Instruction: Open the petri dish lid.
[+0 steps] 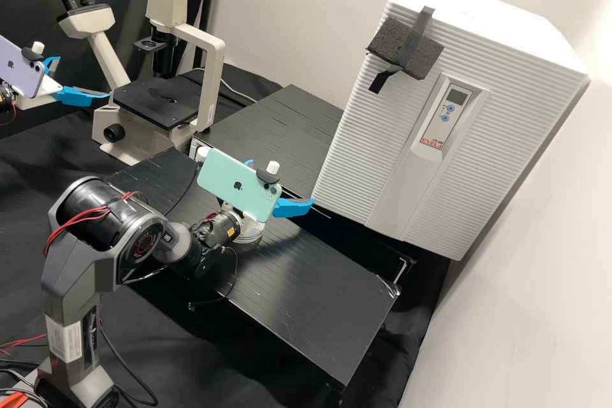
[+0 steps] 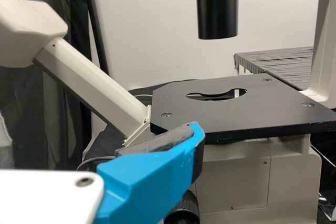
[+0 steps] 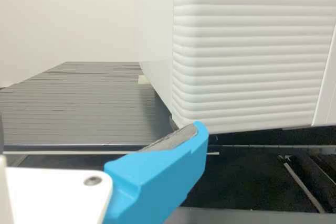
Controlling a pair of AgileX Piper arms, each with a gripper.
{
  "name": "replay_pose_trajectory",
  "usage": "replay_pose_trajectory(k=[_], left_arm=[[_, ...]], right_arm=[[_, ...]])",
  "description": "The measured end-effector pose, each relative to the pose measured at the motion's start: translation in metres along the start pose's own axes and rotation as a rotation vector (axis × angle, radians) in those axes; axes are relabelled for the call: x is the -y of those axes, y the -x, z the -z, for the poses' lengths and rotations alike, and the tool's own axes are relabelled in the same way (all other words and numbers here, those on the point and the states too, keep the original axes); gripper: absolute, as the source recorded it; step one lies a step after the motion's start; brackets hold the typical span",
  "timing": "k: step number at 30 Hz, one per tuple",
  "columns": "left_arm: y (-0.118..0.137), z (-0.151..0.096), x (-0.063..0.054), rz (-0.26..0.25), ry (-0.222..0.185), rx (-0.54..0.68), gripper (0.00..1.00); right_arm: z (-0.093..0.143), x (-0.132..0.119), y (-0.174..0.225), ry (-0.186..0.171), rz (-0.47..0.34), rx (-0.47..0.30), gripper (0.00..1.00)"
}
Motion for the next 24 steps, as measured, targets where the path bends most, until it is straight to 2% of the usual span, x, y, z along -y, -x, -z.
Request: replay_pose_trajectory(k=[11,24], left_arm=[[0.0,0.0,0.0,0.0,0.0,0.0,1.0],[0.0,0.0,0.0,0.0,0.0,0.0,1.0]], right_arm=[[-0.001,0.001,0.005,0.0,0.003,0.004,1.0],[0.001,-0.004,0.057,0.001,-0.062,-0.059,1.0]])
